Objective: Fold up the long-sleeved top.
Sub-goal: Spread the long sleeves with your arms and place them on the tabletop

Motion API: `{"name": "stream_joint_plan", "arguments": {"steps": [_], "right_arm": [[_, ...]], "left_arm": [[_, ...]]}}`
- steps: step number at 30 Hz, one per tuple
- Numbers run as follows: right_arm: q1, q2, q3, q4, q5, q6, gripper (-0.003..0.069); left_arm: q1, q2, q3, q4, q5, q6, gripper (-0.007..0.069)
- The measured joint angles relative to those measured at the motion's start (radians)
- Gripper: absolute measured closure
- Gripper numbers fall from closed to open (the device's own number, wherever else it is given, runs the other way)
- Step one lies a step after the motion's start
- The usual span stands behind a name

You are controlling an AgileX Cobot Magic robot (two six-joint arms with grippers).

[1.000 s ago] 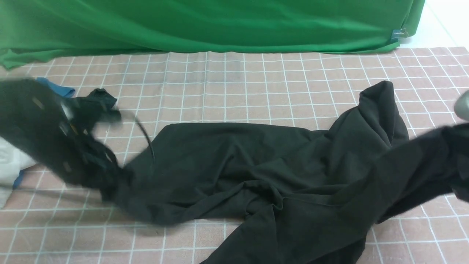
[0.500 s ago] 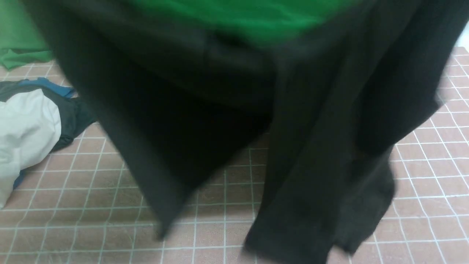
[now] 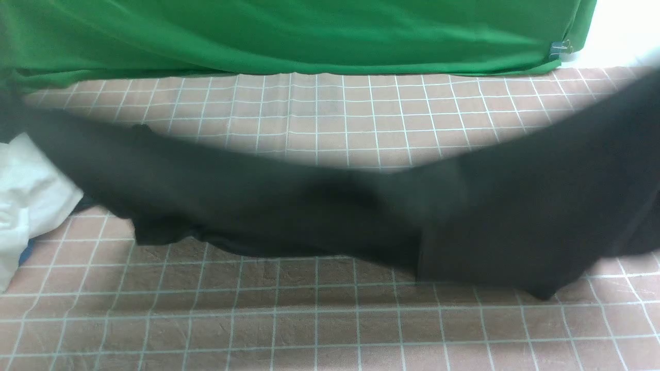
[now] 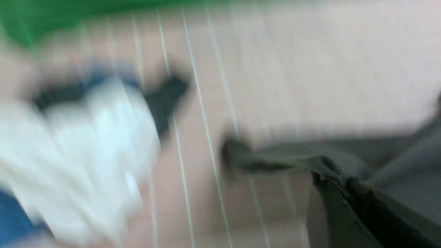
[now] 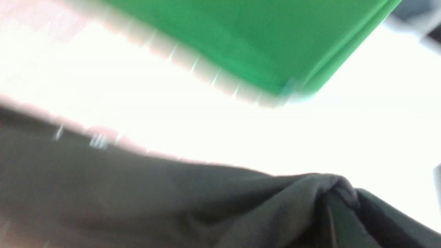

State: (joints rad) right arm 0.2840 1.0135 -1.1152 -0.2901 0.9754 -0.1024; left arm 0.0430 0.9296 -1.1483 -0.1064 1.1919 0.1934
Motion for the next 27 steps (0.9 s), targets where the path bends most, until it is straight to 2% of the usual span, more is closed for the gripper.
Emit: {"name": "stream_joint_plan", "arguments": {"steps": [5, 10, 19, 22, 23, 25, 27], "right_arm": [[0.000, -0.022, 0.171, 0.038, 0.016, -0.036, 0.0606], [0.000, 0.012, 0.187, 0.037, -0.096, -0.086, 0.0606], [-0.029, 0.337, 0.187, 0.001, -0.243, -0.178, 0.0591], [-0.077, 0.431, 0.180, -0.011, -0.325, -0.156, 0.0547], [-0.110, 0.484, 0.162, -0.016, -0.334, -0.106, 0.0486], [-0.131, 0.508, 0.142, -0.018, -0.322, -0.065, 0.0423], [-0.153, 0.531, 0.100, -0.022, -0.250, 0.039, 0.0282]], "left_arm": [[0.000, -0.069, 0.333, -0.001, -0.143, -0.005, 0.0589], [0.000, -0.069, 0.370, -0.006, -0.294, -0.016, 0.0589], [0.000, -0.021, 0.370, -0.032, -0.307, -0.017, 0.0589], [0.000, -0.021, 0.370, -0.034, -0.317, -0.016, 0.0589], [0.000, -0.021, 0.370, -0.036, -0.319, -0.016, 0.0589], [0.000, -0.021, 0.370, -0.040, -0.319, -0.016, 0.0589], [0.000, -0.021, 0.370, -0.048, -0.319, -0.016, 0.0589]]}}
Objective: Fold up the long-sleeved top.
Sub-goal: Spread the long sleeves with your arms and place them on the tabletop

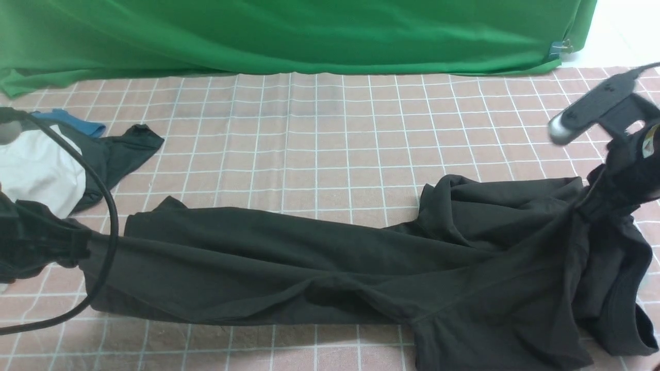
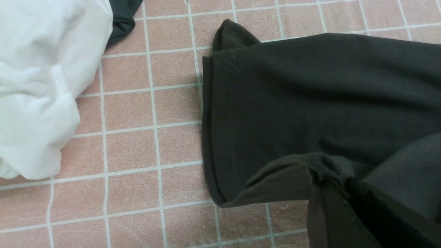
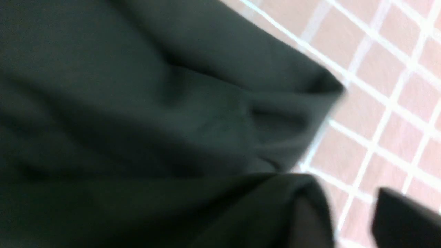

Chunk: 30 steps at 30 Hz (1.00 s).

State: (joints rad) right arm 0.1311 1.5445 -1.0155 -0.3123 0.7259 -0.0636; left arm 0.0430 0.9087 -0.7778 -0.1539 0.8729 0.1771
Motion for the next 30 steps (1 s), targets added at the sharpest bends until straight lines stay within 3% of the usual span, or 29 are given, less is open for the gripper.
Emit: {"name": "stream_joint_plan", "arguments": {"steps": [3, 5, 11, 23, 27, 30], "right_arm": [[0.002, -0.027, -0.048, 0.017, 0.097, 0.090, 0.0165], [0.010, -0.074, -0.061, 0.065, 0.132, 0.143, 0.0139], [0.063, -0.203, -0.013, 0.312, 0.167, 0.253, 0.0135], [0.047, 0.017, 0.103, 0.321, -0.012, 0.312, 0.0135], [0.044, 0.080, 0.103, 0.312, -0.007, 0.311, 0.0185], [0.044, 0.090, 0.103, 0.312, -0.003, 0.298, 0.0314]], "left_arm": [[0.000, 0.000, 0.000, -0.003, -0.002, 0.001, 0.0589], [0.000, 0.000, 0.000, -0.006, -0.002, 0.001, 0.0589], [0.000, 0.000, 0.000, -0.019, -0.003, 0.007, 0.0589], [0.000, 0.000, 0.000, -0.054, -0.004, 0.042, 0.0589], [0.000, 0.000, 0.000, -0.054, -0.004, 0.050, 0.0589], [0.000, 0.000, 0.000, -0.054, -0.004, 0.051, 0.0589]]}}
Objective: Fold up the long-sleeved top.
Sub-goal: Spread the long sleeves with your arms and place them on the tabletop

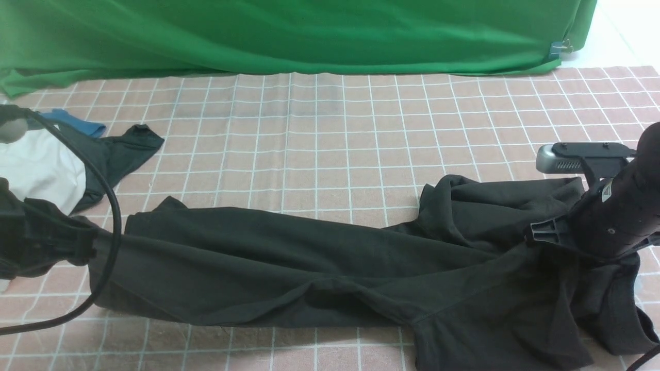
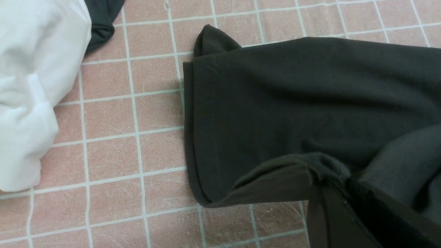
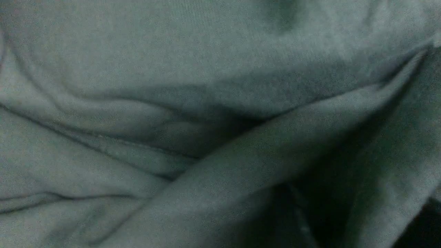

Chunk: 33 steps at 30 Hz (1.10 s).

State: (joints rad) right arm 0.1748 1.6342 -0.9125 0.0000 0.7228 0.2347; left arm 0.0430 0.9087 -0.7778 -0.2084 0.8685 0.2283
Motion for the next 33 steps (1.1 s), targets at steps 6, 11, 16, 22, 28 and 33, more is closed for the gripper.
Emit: {"name": "stream_joint_plan", "arguments": {"steps": [6, 11, 16, 22, 28, 33], "right_arm": [[0.000, -0.049, 0.001, 0.000, 0.035, -0.107, 0.0588], [0.000, -0.259, -0.034, 0.006, 0.113, -0.146, 0.0622], [0.000, -0.522, -0.202, 0.006, 0.157, -0.162, 0.0622], [0.000, -0.684, -0.528, -0.030, 0.124, -0.206, 0.0622], [-0.001, -0.673, -0.822, -0.150, 0.121, -0.216, 0.0622], [-0.001, -0.671, -0.992, -0.208, 0.185, -0.225, 0.0623]], "left_arm": [[0.000, 0.000, 0.000, 0.000, 0.001, 0.000, 0.0589], [0.000, -0.016, -0.024, -0.052, 0.014, 0.029, 0.0589], [0.000, -0.030, -0.204, -0.100, 0.054, 0.072, 0.0589], [0.000, 0.017, -0.607, -0.002, 0.067, 0.056, 0.0589], [-0.001, 0.158, -1.140, 0.147, 0.159, 0.046, 0.0589], [-0.120, 0.233, -1.366, 0.255, 0.229, 0.028, 0.0589]]}}
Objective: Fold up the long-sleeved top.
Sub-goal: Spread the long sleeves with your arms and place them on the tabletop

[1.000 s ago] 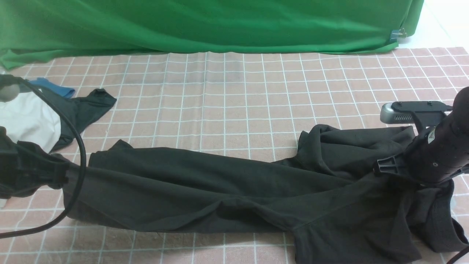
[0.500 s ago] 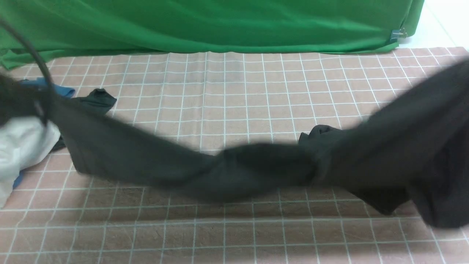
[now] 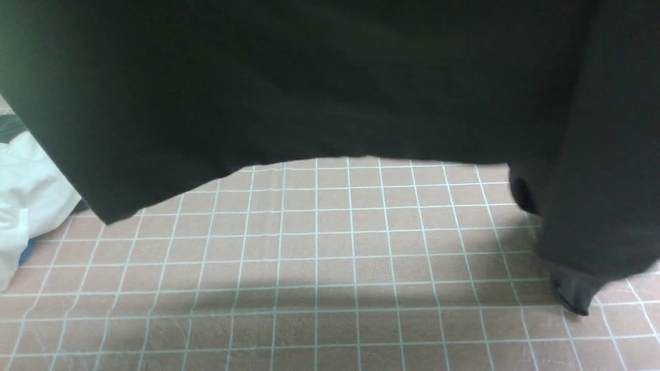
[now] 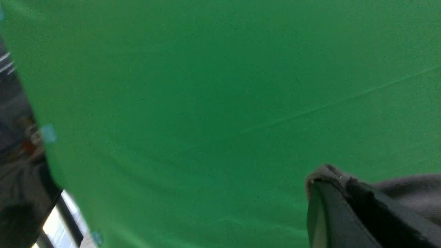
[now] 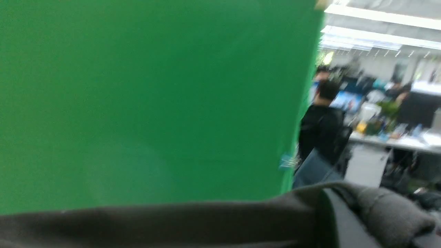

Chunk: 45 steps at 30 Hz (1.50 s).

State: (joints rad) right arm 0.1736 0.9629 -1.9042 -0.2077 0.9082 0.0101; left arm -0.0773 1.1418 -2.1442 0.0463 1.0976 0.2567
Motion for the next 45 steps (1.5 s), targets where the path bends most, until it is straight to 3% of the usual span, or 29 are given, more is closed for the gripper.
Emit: {"name": "stream_joint_plan", "arguments": {"steps": [4, 10, 13, 17, 19, 21, 26, 31, 34, 39, 41, 44, 45], "right_arm": [[0.000, 0.007, 0.013, 0.015, 0.117, -0.001, 0.0624], [0.000, 0.114, 0.158, 0.142, 0.263, -0.037, 0.0624], [0.000, 0.188, 0.242, 0.179, 0.244, -0.052, 0.0624], [0.000, 0.380, 0.287, 0.190, -0.012, -0.088, 0.0624], [0.000, 0.414, 0.263, 0.190, -0.085, -0.089, 0.0624], [0.000, 0.474, 0.147, 0.191, -0.264, -0.093, 0.0624], [0.000, 0.502, -0.184, 0.191, -0.500, -0.108, 0.0624], [0.000, 0.471, -0.450, 0.188, -0.499, -0.142, 0.0624], [0.000, 0.455, -0.475, 0.179, -0.413, -0.149, 0.0624], [0.000, 0.462, -0.337, 0.171, -0.061, -0.153, 0.0624], [0.000, 0.460, -0.144, 0.172, 0.068, -0.140, 0.0624], [0.000, 0.426, 0.100, 0.188, 0.133, -0.112, 0.0624], [0.000, 0.377, 0.270, 0.225, 0.153, -0.095, 0.0624]], "left_arm": [[-0.098, 0.018, 0.048, 0.091, 0.091, -0.009, 0.0589], [-0.110, 0.082, 0.330, 0.174, 0.113, -0.058, 0.0589], [-0.110, 0.136, 0.484, 0.167, 0.067, -0.065, 0.0589], [-0.025, 0.259, 0.595, 0.123, -0.133, -0.072, 0.0589], [0.012, 0.293, 0.562, 0.109, -0.171, -0.072, 0.0589], [0.102, 0.369, 0.410, 0.051, -0.235, -0.072, 0.0589], [0.247, 0.466, -0.116, -0.140, -0.300, -0.010, 0.0589], [0.262, 0.429, -0.453, -0.379, -0.276, 0.192, 0.0589], [0.262, 0.404, -0.465, -0.454, -0.203, 0.268, 0.0589], [0.261, 0.369, -0.229, -0.487, 0.045, 0.293, 0.0589], [0.261, 0.346, 0.034, -0.446, 0.075, 0.280, 0.0589], [0.262, 0.292, 0.340, -0.374, 0.055, 0.256, 0.0589], [0.262, 0.229, 0.543, -0.340, 0.013, 0.227, 0.0589]]}}
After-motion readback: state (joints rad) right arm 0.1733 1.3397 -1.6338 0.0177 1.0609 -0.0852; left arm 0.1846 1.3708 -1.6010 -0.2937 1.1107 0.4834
